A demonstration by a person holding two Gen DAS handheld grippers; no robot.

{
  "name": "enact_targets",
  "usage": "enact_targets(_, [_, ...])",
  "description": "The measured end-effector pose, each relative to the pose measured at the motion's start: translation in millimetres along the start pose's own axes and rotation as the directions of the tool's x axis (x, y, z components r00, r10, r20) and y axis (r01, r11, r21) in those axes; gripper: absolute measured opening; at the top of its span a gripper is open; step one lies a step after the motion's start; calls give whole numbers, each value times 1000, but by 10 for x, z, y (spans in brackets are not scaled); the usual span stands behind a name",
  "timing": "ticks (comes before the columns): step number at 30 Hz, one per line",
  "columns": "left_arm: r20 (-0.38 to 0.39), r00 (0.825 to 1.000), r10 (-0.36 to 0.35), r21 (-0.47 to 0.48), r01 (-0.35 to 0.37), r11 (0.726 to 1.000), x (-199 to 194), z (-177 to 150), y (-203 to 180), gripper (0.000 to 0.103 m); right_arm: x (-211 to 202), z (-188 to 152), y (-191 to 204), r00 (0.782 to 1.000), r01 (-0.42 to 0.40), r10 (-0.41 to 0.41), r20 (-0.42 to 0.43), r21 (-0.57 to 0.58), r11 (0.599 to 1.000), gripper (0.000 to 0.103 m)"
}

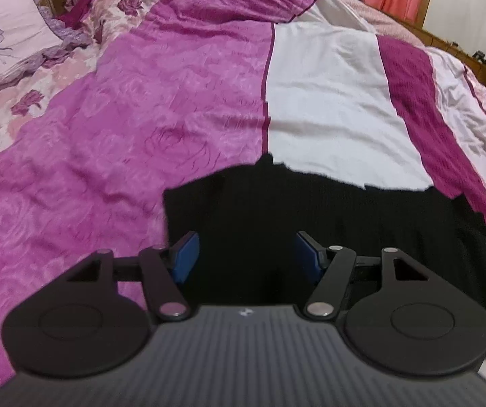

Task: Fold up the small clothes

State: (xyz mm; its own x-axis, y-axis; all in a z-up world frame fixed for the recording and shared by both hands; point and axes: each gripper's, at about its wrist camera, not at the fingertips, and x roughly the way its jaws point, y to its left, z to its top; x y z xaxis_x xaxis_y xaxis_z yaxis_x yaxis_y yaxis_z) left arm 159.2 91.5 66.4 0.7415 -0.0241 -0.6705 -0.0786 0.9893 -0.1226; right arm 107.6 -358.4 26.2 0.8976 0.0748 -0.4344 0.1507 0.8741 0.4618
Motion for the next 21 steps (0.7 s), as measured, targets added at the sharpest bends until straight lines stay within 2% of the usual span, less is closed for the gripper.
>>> enact_targets(12, [-86, 995, 40, 11, -39, 999, -251, -283, -45, 64, -286, -288, -327, 997, 27, -23, -73, 63, 998, 73])
enact_targets(21, [-135, 991, 10, 24, -7, 1000, -357, -493, -161, 64, -330, -369, -211, 990, 29, -27, -135, 10, 1000, 74])
